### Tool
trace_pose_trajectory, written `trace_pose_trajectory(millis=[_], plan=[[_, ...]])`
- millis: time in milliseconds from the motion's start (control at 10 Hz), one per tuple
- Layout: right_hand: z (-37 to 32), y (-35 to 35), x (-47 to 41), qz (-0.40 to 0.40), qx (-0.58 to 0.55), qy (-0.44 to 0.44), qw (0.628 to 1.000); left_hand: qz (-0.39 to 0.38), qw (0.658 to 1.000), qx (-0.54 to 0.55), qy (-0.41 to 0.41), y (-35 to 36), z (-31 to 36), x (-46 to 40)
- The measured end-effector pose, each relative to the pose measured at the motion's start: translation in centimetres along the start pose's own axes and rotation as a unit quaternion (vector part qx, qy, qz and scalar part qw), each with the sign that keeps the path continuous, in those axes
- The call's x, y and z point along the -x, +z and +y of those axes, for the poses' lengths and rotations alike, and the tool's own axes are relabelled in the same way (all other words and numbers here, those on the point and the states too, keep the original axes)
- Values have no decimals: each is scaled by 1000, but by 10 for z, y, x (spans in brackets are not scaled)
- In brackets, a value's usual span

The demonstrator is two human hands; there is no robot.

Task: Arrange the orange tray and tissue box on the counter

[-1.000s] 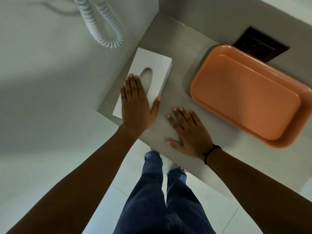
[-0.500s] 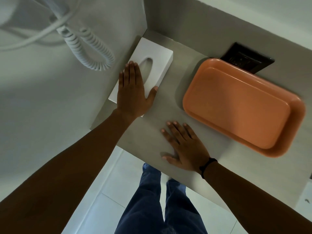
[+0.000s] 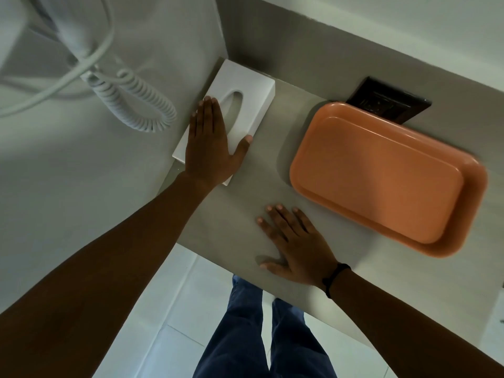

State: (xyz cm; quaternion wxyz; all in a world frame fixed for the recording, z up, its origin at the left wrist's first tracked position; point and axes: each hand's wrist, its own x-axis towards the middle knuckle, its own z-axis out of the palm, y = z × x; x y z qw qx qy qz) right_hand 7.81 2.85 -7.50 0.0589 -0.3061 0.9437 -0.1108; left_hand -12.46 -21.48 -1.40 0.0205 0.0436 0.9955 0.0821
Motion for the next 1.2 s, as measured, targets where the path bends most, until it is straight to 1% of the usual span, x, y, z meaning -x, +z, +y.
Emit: trace_pose_trajectory(millis=[100,200,300,400,500,600,800,1000,1100,1200], plan=[[-16,-17,-21,42,-115,74,990,21,999,29,11,-10,-9,21],[-44,-48,-92,156,-386,235,878,54,998,33,8,-13,-25,62],[-53,-85,-174,239,-526,379,723,37,999,32,-17,-7,-31,94],[-45,-100,-216,220,-592,442,637,-6,1000,21,-20,2,-31,103],[-41,-97,-224,208,-569,453,654,-3,999,32,-15,8,-33,99],[-37,-97,-230,211,-566,452,657,10,999,43,-9,9,-35,91],[-24,-105,-249,192,-560,451,668,2,998,55,-9,5,-37,66],[-15,-105,-259,191,-550,453,676,1,997,71,-3,8,-35,57],[-12,-104,-260,186,-556,454,671,3,998,68,1,8,-36,58],[-13,-104,-244,175,-551,449,681,32,997,76,9,3,-31,55]])
